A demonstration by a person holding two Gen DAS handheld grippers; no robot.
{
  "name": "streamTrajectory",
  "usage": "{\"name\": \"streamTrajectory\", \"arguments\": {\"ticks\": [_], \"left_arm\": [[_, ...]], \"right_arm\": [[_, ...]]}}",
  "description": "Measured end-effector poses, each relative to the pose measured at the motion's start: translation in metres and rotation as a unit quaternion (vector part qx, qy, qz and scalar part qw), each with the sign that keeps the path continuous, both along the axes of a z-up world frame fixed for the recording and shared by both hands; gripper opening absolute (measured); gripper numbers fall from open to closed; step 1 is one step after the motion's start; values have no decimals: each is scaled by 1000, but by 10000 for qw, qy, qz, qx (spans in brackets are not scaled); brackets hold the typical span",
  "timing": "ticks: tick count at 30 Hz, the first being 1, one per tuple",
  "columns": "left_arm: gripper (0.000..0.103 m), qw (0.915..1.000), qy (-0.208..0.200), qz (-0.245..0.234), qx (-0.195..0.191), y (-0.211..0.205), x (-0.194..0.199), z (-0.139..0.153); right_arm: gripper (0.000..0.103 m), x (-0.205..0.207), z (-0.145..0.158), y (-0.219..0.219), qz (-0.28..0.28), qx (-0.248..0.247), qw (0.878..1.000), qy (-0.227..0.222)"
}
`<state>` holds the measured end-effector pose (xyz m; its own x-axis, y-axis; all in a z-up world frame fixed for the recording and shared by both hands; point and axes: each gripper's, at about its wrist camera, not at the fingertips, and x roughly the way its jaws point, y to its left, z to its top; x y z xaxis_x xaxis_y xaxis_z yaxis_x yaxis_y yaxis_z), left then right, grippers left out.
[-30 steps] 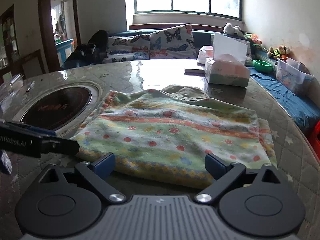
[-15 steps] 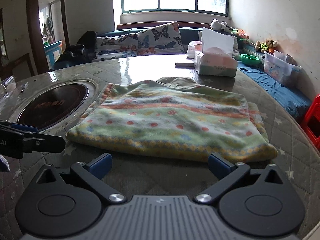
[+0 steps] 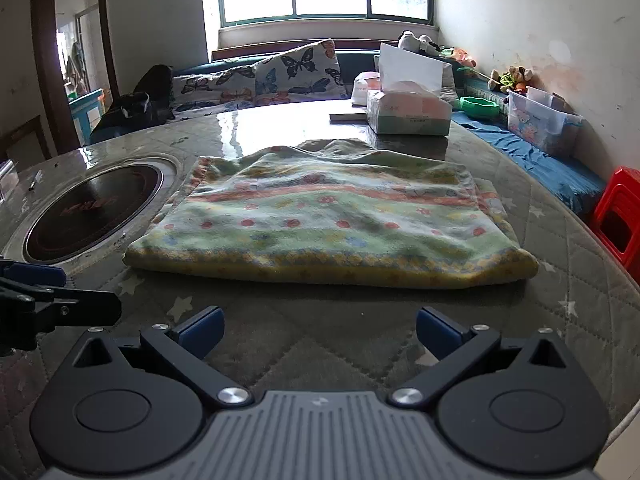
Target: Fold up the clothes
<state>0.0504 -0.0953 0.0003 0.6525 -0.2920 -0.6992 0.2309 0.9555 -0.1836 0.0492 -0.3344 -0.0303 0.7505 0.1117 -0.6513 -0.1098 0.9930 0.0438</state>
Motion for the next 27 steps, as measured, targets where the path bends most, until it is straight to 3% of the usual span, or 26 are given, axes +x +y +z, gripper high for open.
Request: {"name": "streamTrajectory", "arguments": {"ticks": [27], "left_arm": [[103,9999,-43,-73,108,-7,-13,-8]], "right_arm": [[103,-9,-5,0,-117,3,9999,28]]}}
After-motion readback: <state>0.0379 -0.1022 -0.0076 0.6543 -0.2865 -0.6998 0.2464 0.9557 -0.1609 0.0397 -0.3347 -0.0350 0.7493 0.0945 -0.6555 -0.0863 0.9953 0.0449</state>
